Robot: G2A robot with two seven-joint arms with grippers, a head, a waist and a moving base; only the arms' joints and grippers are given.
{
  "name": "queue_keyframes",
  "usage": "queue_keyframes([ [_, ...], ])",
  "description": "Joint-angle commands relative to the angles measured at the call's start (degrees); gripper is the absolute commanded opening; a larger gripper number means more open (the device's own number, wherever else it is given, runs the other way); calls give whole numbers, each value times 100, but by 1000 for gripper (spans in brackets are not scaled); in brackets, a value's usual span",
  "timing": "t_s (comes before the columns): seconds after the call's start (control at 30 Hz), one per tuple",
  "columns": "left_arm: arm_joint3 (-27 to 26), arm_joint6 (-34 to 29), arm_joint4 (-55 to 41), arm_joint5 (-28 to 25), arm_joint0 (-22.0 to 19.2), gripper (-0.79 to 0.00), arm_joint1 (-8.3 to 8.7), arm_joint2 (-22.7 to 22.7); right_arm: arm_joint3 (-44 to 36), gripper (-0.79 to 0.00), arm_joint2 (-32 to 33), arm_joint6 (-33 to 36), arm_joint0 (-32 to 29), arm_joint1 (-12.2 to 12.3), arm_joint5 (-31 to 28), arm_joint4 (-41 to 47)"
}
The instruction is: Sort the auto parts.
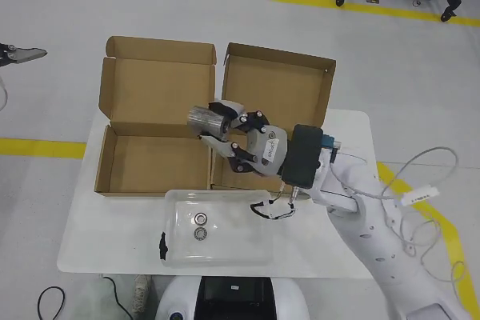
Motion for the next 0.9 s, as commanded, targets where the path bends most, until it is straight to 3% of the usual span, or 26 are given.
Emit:
queue_keyframes([
  [0.0, 0, 0, 0, 0, 0, 0, 0, 0, -55, -785, 10, -40, 84, -15, 5, 47],
  [0.37, 0, 0, 0, 0, 0, 0, 0, 0, -459, -785, -15, -42, 52, -39, 28, -217],
  [0.87, 0, 0, 0, 0, 0, 0, 0, 0, -194, -785, 28, 69, -556, 17, 1, -622],
])
